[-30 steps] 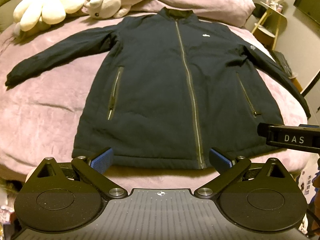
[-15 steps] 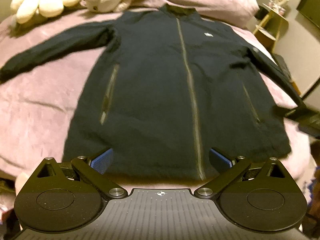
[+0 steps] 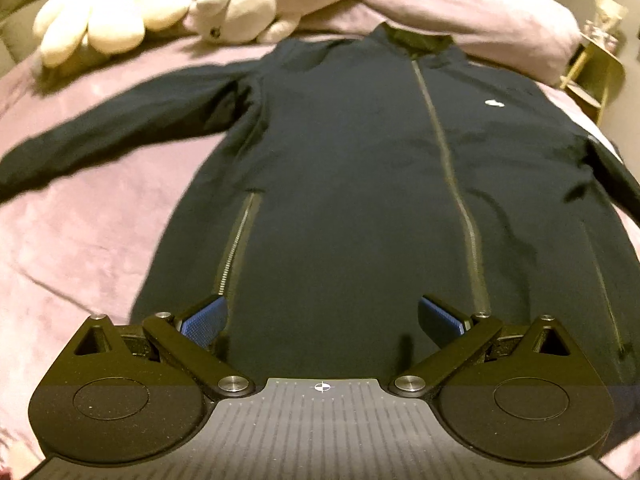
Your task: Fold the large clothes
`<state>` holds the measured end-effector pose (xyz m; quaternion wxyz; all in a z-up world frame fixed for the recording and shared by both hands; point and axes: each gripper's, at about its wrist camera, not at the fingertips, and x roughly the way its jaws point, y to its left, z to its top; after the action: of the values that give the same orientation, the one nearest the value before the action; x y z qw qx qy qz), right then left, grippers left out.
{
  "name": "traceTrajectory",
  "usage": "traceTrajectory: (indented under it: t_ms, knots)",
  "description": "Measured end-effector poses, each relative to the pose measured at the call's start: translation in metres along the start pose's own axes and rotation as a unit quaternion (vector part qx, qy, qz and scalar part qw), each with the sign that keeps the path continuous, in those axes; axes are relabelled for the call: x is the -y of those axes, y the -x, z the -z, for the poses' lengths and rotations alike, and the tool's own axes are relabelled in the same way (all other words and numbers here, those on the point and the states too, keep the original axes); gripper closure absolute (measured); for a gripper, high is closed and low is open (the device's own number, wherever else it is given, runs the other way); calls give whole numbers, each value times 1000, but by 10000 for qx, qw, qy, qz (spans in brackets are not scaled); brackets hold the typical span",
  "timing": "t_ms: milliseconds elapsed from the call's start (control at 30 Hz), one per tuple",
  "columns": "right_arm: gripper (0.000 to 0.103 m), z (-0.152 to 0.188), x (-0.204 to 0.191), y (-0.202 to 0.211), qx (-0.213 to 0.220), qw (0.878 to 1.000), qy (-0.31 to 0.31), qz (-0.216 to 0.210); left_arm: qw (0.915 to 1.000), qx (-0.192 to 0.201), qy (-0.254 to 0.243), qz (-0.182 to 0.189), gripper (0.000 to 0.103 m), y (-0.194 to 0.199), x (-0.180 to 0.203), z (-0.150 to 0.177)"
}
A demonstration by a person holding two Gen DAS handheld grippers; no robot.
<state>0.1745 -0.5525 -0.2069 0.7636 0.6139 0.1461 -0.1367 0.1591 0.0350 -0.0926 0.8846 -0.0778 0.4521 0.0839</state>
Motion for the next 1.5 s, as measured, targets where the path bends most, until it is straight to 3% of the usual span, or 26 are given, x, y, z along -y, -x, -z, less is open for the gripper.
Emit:
traceTrajectory:
  t_ms: [67, 133, 200, 367, 400, 433, 567, 633, 700, 800, 867, 967, 1000, 1033, 1067, 1133, 1167, 1200, 1233, 1300, 1400, 1500]
  knots:
    - [29, -8, 16, -19, 41, 9990, -428, 77, 9999, -60, 100, -14, 0, -11, -1, -1]
    - [50, -11, 31, -35, 75, 9974, -705, 101, 9997, -166, 114, -119, 0, -21, -2, -3]
    - [61, -18, 38, -44, 204, 9963, -828, 97, 9993, -285, 186, -176, 0, -29, -4, -2]
    - [63, -28, 45, -55, 318, 9929, -1140, -63, 9988, -326, 368, -71, 0, -38, -13, 0]
    - [67, -31, 43, -57, 281, 9934, -1115, -7, 9988, -327, 376, -38, 0, -38, -15, 0]
    - [73, -35, 40, -59, 246, 9944, -1026, 93, 9987, -331, 381, 13, 0, -39, -17, 1]
    - [79, -44, 10, -53, 311, 9976, -107, 608, 9982, -309, 355, 366, 0, -36, -28, 4]
    - [84, -45, -16, -49, 514, 9942, 471, 814, 9977, -280, 346, 513, 0, -34, -32, 5]
    - [87, -38, -59, -44, 853, 9827, 1338, 960, 9966, -248, 389, 676, 0, -31, -37, 6]
    - [88, -1, -140, -34, 1017, 9501, 2906, 500, 9947, -292, 550, 820, 0, -26, -43, -1]
    - [88, 48, -194, -26, 826, 9103, 4056, -83, 9925, -167, 799, 913, 0, -19, -52, -8]
    - [83, 142, -244, -14, 107, 8353, 5384, -1105, 9902, 251, 843, 1088, 0, -9, -60, -23]
    - [72, 174, -251, -12, -206, 8087, 5724, -1343, 9894, 376, 833, 1129, 0, -7, -62, -29]
    - [45, 208, -254, -12, -581, 7786, 6068, -1490, 9884, 470, 850, 1171, 0, -6, -64, -35]
    - [35, 236, -253, -12, -856, 7557, 6308, -1536, 9865, 524, 912, 1256, 0, -7, -66, -43]
    - [30, 281, -240, -11, -1379, 7099, 6736, -1525, 9820, 619, 1071, 1430, 0, -8, -68, -55]
    - [31, 294, -230, -11, -1570, 6978, 6826, -1496, 9784, 691, 1150, 1571, 0, -11, -69, -63]
    - [31, 300, -220, -11, -1731, 6975, 6799, -1462, 9763, 725, 1188, 1660, 0, -12, -68, -69]
    - [31, 299, -211, -11, -1890, 7048, 6694, -1395, 9737, 750, 1213, 1778, 0, -17, -66, -76]
    - [31, 286, -196, -10, -2019, 7378, 6325, -1215, 9693, 734, 1228, 2002, 0, -28, -60, -87]
    - [31, 254, -173, -2, -1961, 7910, 5709, -996, 9631, 413, 1344, 2296, 0, -62, -45, -105]
    - [31, 215, -153, 2, -1870, 8356, 5101, -814, 9507, 52, 1556, 2683, 5, -96, -26, -113]
